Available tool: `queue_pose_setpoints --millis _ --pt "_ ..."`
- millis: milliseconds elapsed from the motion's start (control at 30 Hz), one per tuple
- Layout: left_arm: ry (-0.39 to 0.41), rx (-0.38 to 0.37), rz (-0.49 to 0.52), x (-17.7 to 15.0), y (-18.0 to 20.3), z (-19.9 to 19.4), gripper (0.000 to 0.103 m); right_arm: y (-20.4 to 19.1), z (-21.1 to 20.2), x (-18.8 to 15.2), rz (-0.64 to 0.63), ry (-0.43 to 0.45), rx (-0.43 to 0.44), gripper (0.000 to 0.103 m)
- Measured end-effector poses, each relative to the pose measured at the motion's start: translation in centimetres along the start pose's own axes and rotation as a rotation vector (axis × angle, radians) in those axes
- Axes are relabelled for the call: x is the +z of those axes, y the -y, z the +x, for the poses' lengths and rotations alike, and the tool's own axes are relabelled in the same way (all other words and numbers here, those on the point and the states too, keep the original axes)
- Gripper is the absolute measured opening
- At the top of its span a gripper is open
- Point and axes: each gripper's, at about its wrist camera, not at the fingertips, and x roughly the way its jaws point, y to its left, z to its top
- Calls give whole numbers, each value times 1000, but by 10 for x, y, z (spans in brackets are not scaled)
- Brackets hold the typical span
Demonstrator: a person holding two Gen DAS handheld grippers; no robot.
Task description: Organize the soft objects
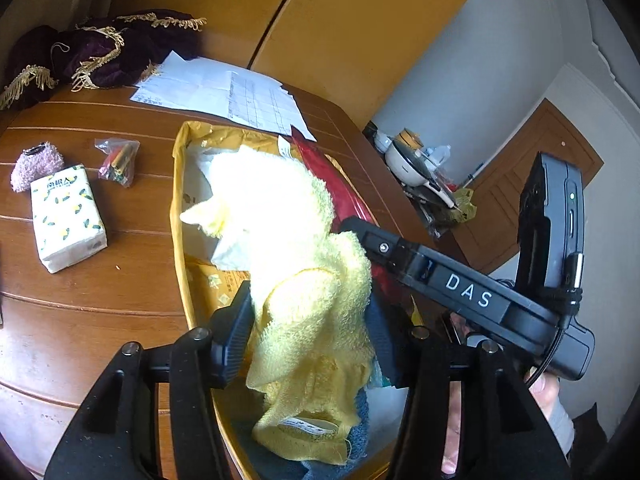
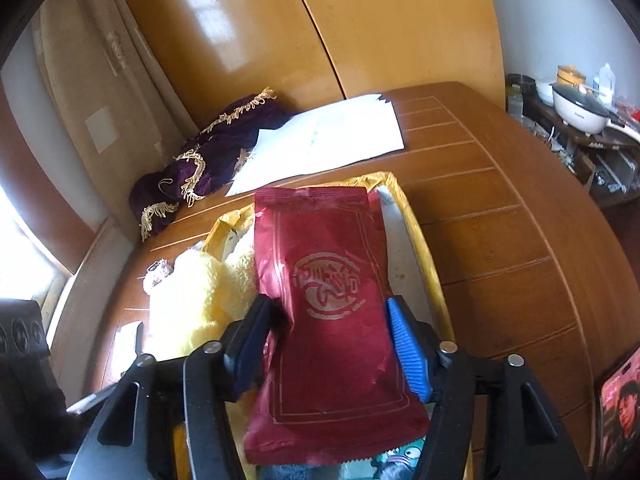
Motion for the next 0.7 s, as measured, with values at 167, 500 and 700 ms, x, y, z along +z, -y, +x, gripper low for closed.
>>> queue_pose_setpoints --millis 167,500,700 --pt "40 -19 11 -1 1 -11 60 3 -8 -1 22 13 20 66" --pt "149 -54 -2 -5 -4 -43 73 -22 -47 -2 -21 168 52 84" --pt "214 -43 -23 -10 -17 -70 73 -49 -65 -8 -72 198 172 84"
